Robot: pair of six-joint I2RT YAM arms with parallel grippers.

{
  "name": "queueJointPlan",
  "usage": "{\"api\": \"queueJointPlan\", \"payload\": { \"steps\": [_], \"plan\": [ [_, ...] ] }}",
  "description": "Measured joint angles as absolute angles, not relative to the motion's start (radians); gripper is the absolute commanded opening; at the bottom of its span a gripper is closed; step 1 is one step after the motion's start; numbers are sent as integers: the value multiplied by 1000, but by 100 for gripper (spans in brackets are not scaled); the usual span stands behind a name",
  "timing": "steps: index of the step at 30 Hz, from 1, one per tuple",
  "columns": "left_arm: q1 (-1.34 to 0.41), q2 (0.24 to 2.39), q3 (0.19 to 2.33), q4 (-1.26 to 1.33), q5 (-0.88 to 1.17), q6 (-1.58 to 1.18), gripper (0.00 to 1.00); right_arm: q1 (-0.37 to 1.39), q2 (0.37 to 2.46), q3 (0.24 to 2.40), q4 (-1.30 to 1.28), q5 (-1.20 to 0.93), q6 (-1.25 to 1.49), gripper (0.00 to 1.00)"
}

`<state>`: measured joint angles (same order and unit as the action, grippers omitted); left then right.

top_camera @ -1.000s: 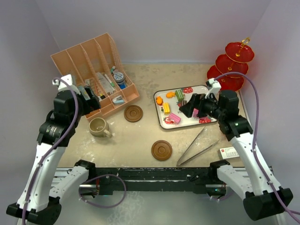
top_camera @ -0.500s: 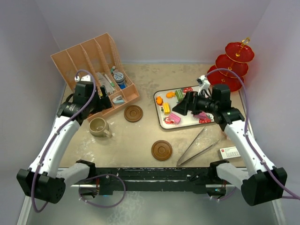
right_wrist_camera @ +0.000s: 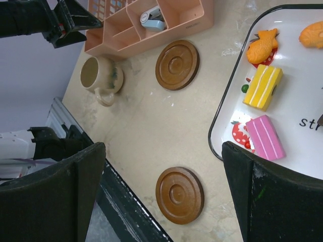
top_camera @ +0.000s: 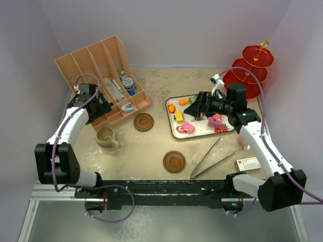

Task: Serve the afternoon tea
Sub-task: Adjust the distractor at the corner of the board.

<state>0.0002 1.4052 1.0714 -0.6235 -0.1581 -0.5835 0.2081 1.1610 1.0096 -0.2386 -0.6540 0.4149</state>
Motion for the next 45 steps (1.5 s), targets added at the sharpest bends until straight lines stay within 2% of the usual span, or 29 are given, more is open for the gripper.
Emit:
{"api": "queueJointPlan", "payload": {
  "steps": [13, 27, 45],
  "plan": [
    [106, 1546, 1061, -518, -171, -560, 92, 208, 1192, 1009, -249, -654, 383, 100],
    [170, 1841, 1353, -559, -218, -452, 92, 208, 1256, 1008, -255, -653, 360, 99],
    [273, 1800, 1390, -530, -160, -440, 92, 208, 1258, 1008, -265, -649, 347, 99]
  ]
}}
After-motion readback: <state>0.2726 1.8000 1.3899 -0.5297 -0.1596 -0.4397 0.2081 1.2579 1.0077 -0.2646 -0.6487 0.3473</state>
